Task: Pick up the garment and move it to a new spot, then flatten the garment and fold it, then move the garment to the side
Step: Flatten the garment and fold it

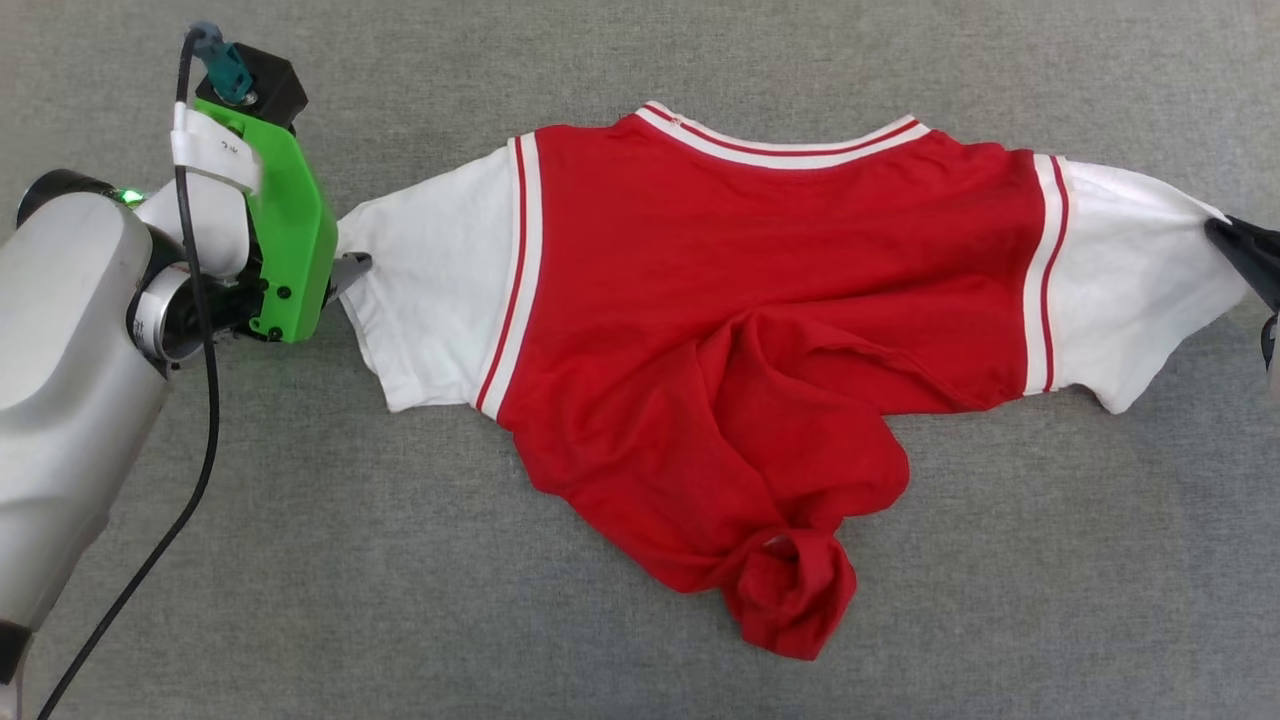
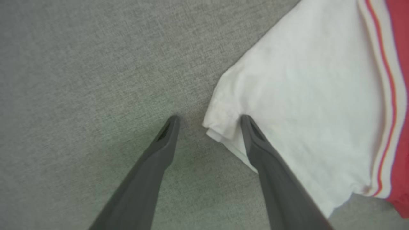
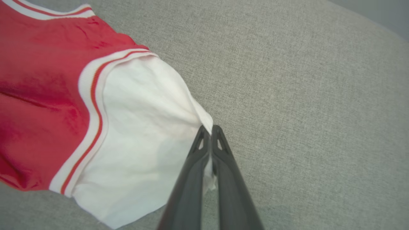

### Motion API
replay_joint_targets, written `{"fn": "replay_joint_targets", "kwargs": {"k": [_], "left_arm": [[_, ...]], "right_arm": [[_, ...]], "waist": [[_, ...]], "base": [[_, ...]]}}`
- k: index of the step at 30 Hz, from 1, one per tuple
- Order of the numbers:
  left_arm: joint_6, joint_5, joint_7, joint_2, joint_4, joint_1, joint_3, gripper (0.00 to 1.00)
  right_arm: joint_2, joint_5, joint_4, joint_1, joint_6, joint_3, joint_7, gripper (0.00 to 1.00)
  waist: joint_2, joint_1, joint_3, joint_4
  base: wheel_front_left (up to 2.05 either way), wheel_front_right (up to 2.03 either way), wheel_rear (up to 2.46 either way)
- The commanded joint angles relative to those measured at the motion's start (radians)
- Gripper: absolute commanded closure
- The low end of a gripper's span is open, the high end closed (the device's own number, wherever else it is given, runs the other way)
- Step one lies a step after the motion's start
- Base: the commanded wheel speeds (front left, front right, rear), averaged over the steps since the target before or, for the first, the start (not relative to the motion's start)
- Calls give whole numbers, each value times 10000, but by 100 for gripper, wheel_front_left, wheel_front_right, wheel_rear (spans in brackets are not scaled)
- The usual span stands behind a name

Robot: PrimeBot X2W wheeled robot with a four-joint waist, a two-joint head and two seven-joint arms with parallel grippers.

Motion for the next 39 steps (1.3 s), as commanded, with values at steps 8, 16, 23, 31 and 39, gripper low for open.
{"fn": "replay_joint_targets", "kwargs": {"k": [8,16,23,31,39], "left_arm": [[-24,-750,-92,-9,533,-113,-1381,27],[-24,-1197,-1124,90,753,-506,-2281,100],[-24,-1157,-3005,710,-39,-925,-2640,100],[-24,-771,-4800,1367,-1143,-1398,-2555,100],[341,-198,-5814,1242,-1790,-2211,-2048,100]], "right_arm": [[260,-270,-70,-170,-7,9,101,100],[324,-424,92,-385,-7,213,-336,100],[65,-502,104,-545,-7,196,-1089,100],[-389,-464,-418,-794,-7,29,-1663,100],[-608,-810,-812,-1883,-7,-299,-1994,100]], "waist": [[-1,-1,447,-165],[-1,-1,-105,5],[-1,-1,-1089,238],[-1,-1,-1884,486],[-1,-1,-2205,575]], "base": [[0,0,0],[0,0,0],[0,0,0],[0,0,0],[0,0,0]]}}
